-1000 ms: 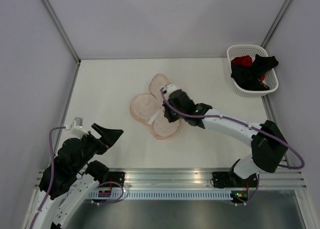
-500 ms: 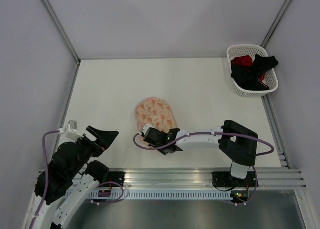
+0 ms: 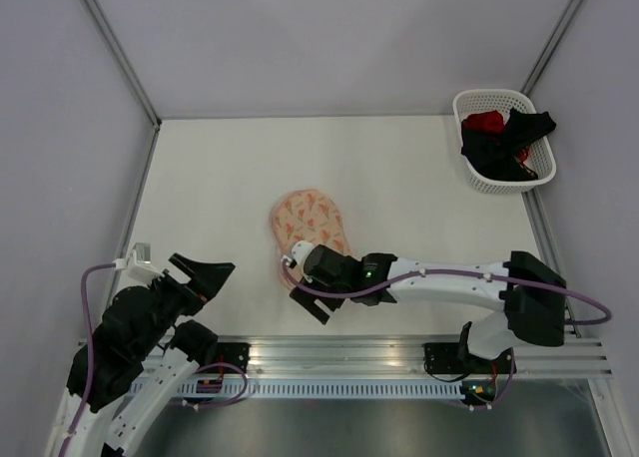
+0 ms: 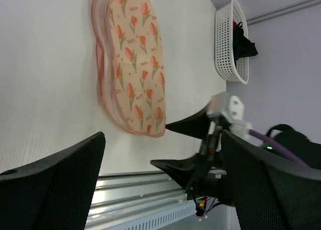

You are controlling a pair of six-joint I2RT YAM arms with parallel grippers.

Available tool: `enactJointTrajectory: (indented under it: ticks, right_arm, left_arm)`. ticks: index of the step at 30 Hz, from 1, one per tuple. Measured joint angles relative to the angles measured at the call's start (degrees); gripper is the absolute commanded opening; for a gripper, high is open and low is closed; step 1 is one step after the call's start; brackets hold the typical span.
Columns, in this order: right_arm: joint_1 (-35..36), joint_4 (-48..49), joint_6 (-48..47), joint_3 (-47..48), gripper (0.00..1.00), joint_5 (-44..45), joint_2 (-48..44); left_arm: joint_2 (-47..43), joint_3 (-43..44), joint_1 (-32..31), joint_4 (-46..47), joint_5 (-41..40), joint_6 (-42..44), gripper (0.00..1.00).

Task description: Unzip the laundry bag and remove the bra

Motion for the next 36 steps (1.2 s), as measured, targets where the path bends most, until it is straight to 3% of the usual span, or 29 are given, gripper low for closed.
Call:
enactJointTrajectory:
  ticks: [4,8,16,19,23,24,28,30,36]
  right_arm:
    - [0.0,0.7,1.7,-0.6,0.9,-2.6,-10.5]
    - [0.1,0.4,5.4,-1.8,0.88,0.6,-20.3]
    - [0.1,-5.2,18.8,-5.2,0.9,15.2,-33.5]
    - [-0.5,-8.5,26.3,-7.8,0.8,21.3,-35.6]
    - [-3.8,-9.9,33.2,-12.8,0.32,23.5,-31.8]
    - [-4.7,-9.8,34.7,-13.9,0.32,23.4,-30.3]
    - [-6.4,-9.3,38.2,-17.8,0.65,23.4,-26.6]
    - [-6.4,-7.1,38.7,-19.6,0.98,22.9,-30.1]
    - [-6.4,-2.3,36.5,-21.0,0.98,22.4,-50.4]
  left_arm:
    - [0.2,-0.1,0.0,-0.6,-0.1,-0.3,1.0]
    - [3.5,-2.8,0.0,0.8,0.8,-0.5,1.0]
    - [25.0,-9.7,0.0,11.9,5.2,3.5,1.0]
    - [28.9,-10.1,0.0,15.8,6.4,5.0,1.0]
    - [29.5,-10.9,0.0,19.8,7.4,5.9,1.0]
    - [29.5,-11.2,0.0,20.4,7.7,6.0,1.0]
    - [30.0,-12.7,0.0,22.5,8.0,7.0,0.99]
    - [30.0,-13.5,0.0,23.1,8.3,7.7,1.0]
    - [25.5,-16.3,0.0,24.1,11.0,9.0,1.0]
